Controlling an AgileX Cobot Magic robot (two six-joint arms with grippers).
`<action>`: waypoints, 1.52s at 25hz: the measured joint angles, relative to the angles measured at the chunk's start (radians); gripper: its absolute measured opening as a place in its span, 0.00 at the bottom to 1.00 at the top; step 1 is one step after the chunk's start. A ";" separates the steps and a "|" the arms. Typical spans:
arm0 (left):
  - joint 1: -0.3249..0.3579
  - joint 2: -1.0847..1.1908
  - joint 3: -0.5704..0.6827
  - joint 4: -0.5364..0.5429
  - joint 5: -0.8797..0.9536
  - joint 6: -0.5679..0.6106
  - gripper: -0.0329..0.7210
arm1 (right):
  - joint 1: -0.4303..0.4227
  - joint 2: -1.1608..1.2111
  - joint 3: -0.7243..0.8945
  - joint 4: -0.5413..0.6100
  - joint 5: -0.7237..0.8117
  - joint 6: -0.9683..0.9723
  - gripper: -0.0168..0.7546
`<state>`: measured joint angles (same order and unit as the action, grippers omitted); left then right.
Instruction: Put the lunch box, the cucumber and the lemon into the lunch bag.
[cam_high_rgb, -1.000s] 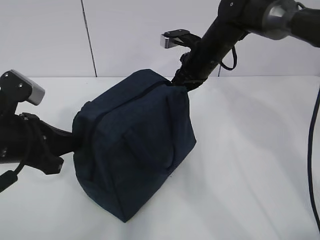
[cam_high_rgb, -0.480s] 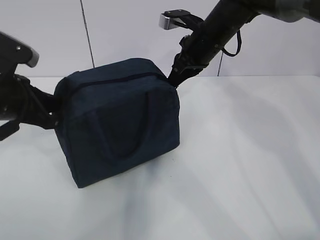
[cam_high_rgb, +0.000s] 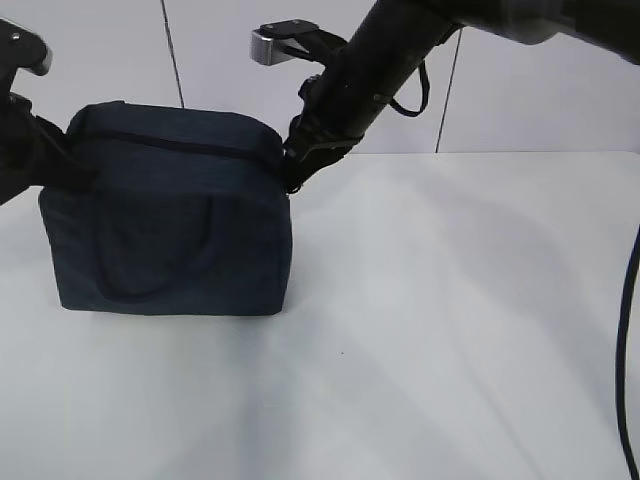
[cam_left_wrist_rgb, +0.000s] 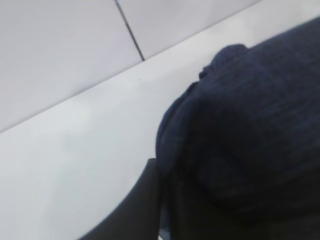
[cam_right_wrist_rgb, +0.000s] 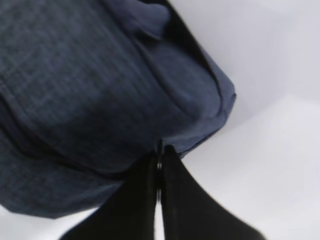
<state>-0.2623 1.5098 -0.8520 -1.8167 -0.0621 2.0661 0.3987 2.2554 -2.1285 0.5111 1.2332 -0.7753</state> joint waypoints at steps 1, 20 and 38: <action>0.000 0.007 -0.011 0.000 -0.014 0.000 0.03 | 0.014 0.000 0.000 -0.004 0.000 0.006 0.03; 0.001 0.013 -0.036 -0.013 -0.096 0.000 0.81 | 0.050 -0.063 0.001 -0.112 0.004 0.164 0.43; 0.001 -0.135 -0.036 0.011 0.210 -0.311 0.74 | 0.030 -0.177 0.001 -0.335 0.011 0.449 0.68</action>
<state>-0.2609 1.3745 -0.8884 -1.8054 0.1475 1.7551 0.4283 2.0786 -2.1279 0.1765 1.2445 -0.3261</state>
